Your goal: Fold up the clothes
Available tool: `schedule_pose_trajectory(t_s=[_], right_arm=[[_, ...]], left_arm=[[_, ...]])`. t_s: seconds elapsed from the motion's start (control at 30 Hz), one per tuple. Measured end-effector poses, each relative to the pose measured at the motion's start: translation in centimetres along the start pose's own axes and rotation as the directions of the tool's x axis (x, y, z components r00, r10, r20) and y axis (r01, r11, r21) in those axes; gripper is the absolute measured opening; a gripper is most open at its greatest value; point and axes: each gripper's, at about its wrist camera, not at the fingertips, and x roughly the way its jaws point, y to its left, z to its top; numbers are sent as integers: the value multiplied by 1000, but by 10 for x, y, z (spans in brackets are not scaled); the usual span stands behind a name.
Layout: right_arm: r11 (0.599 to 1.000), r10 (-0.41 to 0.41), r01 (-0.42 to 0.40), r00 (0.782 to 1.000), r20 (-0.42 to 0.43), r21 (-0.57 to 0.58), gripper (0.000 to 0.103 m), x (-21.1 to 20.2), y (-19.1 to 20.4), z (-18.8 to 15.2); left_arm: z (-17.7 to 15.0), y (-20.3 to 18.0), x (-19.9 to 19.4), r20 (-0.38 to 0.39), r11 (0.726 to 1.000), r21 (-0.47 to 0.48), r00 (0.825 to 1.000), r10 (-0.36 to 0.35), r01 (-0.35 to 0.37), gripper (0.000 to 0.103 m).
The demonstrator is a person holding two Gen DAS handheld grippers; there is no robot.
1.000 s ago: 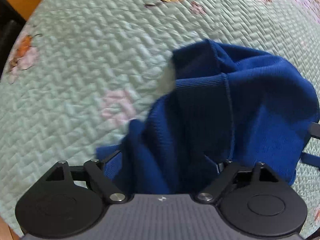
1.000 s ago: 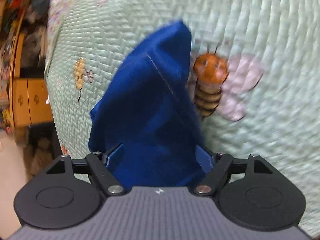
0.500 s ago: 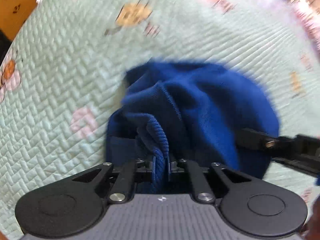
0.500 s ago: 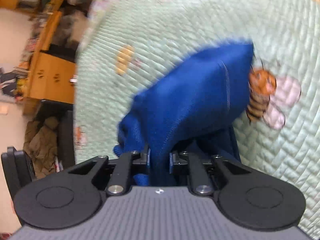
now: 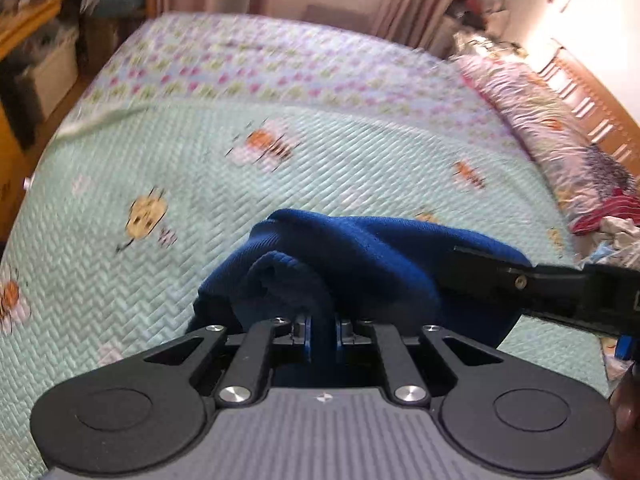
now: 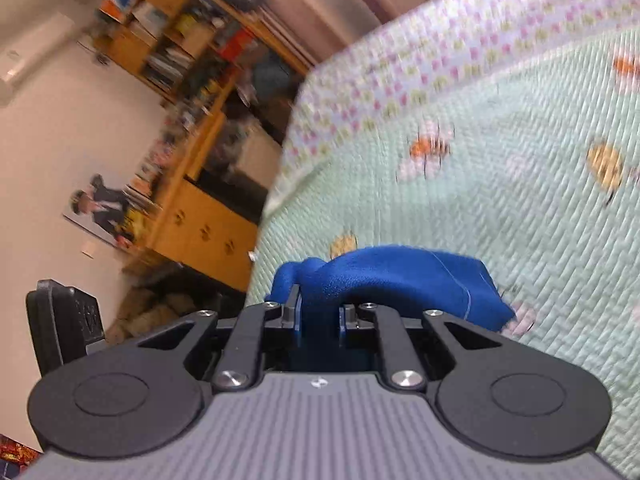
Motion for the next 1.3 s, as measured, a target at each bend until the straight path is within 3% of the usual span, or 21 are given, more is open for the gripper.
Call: schedule_pose_trajectory(t_s=[0.13, 0.3, 0.4, 0.53, 0.6, 0.67, 0.7, 0.73, 0.77, 0.87, 0.97, 1.13, 1.3], right_arm=[[998, 51, -47, 995, 90, -44, 17, -65, -2, 22], [992, 72, -49, 978, 198, -117, 17, -144, -3, 53], [986, 61, -17, 963, 262, -166, 17, -189, -2, 71], [981, 26, 45, 935, 355, -190, 18, -229, -8, 83], [979, -10, 89, 920, 392, -185, 18, -239, -16, 83], [982, -67, 124, 935, 348, -143, 30, -233, -36, 77], [983, -119, 155, 950, 290, -102, 38, -222, -52, 68], [980, -169, 188, 959, 229, -62, 59, -211, -69, 60], [974, -219, 226, 962, 166, -25, 72, -200, -86, 50], [933, -351, 349, 936, 9, 93, 72, -173, -135, 8], [891, -361, 369, 929, -79, 264, 72, -162, -175, -35], [801, -409, 437, 898, -160, 409, 72, -151, -206, -78], [826, -441, 456, 889, -124, 330, 72, -139, -188, -87]], left_arm=[[6, -71, -32, 71, 998, 65, 997, -28, 23, 11], [20, -151, -68, 140, 989, 128, 985, -97, 79, 11], [35, -191, -87, 160, 978, 167, 976, -149, 122, 11], [51, -229, -102, 208, 959, 258, 962, -178, 121, 11], [53, -241, -94, 191, 953, 279, 965, -179, 121, 19], [46, -241, -73, 147, 956, 278, 979, -141, 96, 31], [37, -238, -58, 117, 959, 275, 988, -105, 69, 43], [27, -234, -42, 81, 960, 275, 994, -69, 45, 49], [14, -228, -23, 37, 961, 276, 999, -26, 15, 52], [-34, -192, 31, -140, 968, 244, 986, 87, -50, 52], [-74, -160, 60, -258, 976, 215, 962, 92, -36, 52], [-107, -125, 72, -316, 986, 167, 946, 77, -24, 61], [-118, -106, 81, -332, 988, 147, 939, 95, -48, 62]])
